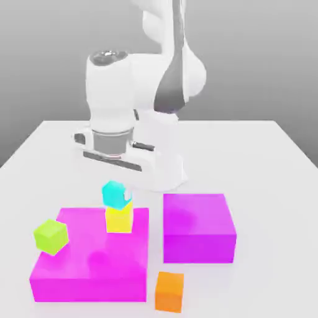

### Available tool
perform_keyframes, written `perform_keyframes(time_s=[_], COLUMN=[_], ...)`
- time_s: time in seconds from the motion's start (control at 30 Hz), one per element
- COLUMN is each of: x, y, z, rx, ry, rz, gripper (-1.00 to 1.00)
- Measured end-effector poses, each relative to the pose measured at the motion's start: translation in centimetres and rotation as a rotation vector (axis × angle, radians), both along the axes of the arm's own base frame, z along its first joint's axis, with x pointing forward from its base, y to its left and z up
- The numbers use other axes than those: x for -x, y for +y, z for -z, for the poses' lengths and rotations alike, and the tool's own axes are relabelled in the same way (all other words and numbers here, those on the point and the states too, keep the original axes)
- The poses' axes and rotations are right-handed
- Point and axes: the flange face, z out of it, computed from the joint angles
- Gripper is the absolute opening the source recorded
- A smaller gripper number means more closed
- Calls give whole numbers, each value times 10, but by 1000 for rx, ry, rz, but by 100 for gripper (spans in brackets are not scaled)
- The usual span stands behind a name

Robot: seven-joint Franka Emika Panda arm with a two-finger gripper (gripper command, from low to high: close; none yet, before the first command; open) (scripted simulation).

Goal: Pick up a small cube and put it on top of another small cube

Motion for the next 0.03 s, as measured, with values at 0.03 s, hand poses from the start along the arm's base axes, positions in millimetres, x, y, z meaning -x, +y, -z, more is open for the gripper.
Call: perform_keyframes(time_s=[0.03], x=[0], y=[0], z=[0], rx=[0], ry=[0], rz=[0], gripper=[100])
